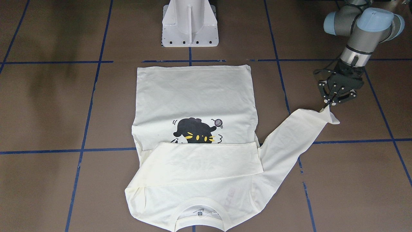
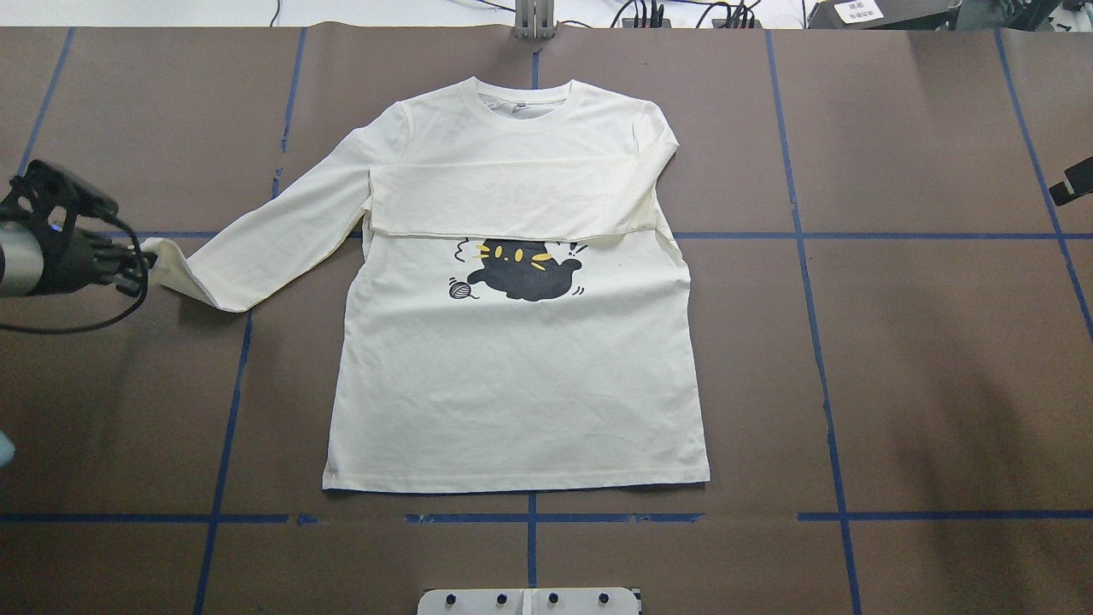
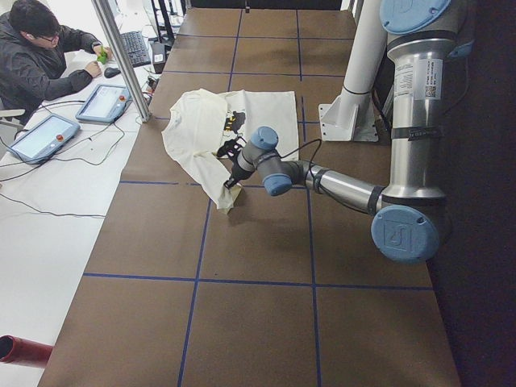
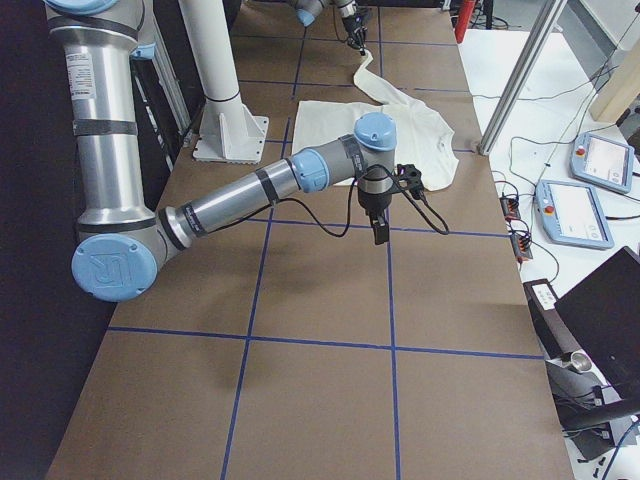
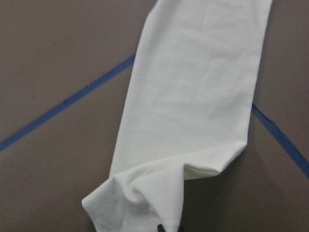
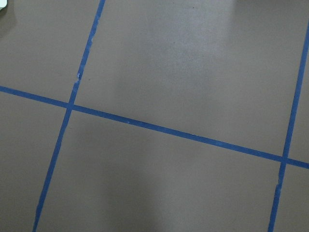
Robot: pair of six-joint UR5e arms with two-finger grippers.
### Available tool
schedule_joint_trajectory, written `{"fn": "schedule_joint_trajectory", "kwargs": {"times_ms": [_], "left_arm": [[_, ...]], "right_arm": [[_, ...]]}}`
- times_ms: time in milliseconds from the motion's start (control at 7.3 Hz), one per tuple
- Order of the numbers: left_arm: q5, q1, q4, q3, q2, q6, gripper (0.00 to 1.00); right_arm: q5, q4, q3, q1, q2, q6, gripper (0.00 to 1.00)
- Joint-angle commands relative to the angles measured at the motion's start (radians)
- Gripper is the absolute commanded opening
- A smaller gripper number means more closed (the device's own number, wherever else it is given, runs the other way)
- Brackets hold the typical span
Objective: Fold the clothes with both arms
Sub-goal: 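Lift the sleeve with the left gripper and fold it across the shirt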
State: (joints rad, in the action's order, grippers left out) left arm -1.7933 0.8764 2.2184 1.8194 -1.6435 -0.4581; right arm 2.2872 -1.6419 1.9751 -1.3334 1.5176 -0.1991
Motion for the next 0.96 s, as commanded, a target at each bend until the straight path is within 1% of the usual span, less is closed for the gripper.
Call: {"fn": "schedule_joint_trajectory", "kwargs": {"times_ms": [0, 137, 274, 411, 548, 685, 822], "left_arm": [[0.005, 0.055, -0.31, -0.012, -0.296, -0.01, 0.0], [0.058, 0.058, -0.439, -0.023, -0.42, -0.064, 0.0], [0.072, 0.052, -0.556, -0.102, -0.587, -0.196, 0.0], [0.092, 0.043, -0.609, -0.205, -0.743, -0.277, 0.0], [0.17, -0.024, -0.621, -0.353, -0.9, -0.386, 0.0], [0.289, -0.11, -0.617, -0.491, -1.018, -0.454, 0.0], [0.386, -0.204, -0.599, -0.505, -1.027, -0.465, 0.0]], "right_arm": [[0.0, 0.001, 0.001, -0.004, 0.004, 0.0, 1.0], [0.0, 0.001, 0.002, -0.007, 0.004, 0.0, 1.0], [0.0, 0.001, 0.001, -0.009, 0.004, 0.0, 1.0], [0.0, 0.001, 0.001, -0.01, 0.004, 0.0, 1.0], [0.0, 0.001, 0.001, -0.012, 0.004, 0.0, 1.0], [0.0, 0.001, 0.001, -0.013, 0.004, 0.0, 1.0], [-0.002, 0.001, 0.001, -0.013, 0.004, 0.0, 1.0]]}}
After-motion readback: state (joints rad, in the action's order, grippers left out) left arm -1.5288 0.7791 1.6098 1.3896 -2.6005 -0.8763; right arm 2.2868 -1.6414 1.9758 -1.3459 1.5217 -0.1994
